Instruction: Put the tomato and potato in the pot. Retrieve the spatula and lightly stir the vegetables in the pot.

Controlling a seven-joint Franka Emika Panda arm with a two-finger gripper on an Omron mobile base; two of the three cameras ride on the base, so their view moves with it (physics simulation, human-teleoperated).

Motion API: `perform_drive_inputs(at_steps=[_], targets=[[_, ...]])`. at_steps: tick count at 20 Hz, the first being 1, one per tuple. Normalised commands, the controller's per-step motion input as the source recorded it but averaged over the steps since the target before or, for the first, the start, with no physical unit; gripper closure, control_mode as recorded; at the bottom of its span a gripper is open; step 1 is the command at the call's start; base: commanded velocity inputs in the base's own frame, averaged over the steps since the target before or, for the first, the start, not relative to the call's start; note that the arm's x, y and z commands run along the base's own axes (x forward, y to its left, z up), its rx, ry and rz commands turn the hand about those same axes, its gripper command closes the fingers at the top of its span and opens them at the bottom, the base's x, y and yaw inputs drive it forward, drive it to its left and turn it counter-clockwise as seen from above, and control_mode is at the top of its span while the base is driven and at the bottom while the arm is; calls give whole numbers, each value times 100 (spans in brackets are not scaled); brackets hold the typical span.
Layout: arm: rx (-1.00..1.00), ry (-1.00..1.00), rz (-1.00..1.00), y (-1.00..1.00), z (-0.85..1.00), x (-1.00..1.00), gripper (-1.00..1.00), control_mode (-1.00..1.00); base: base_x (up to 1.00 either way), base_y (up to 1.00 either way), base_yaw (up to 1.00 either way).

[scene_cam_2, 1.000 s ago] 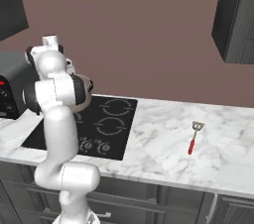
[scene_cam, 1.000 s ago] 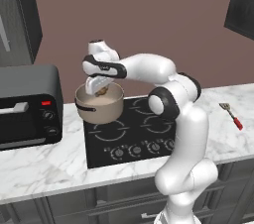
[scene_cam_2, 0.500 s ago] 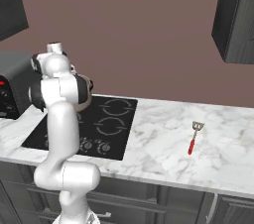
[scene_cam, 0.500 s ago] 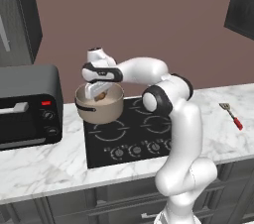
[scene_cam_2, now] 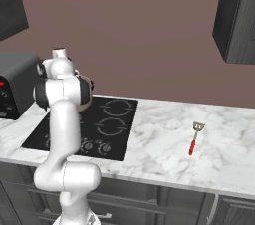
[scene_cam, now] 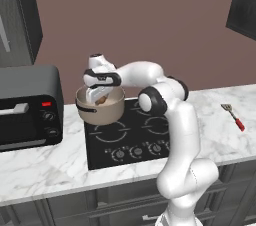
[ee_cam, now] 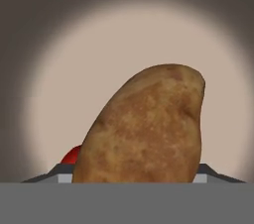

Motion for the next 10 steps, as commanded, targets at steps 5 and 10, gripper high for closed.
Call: perform_drive_inputs(at_steps=[5, 10], targets=[[0, -1, -2, 7, -10, 17, -100, -100, 0, 0, 0], [0, 0, 0, 0, 0, 9, -100, -100, 0, 0, 0]])
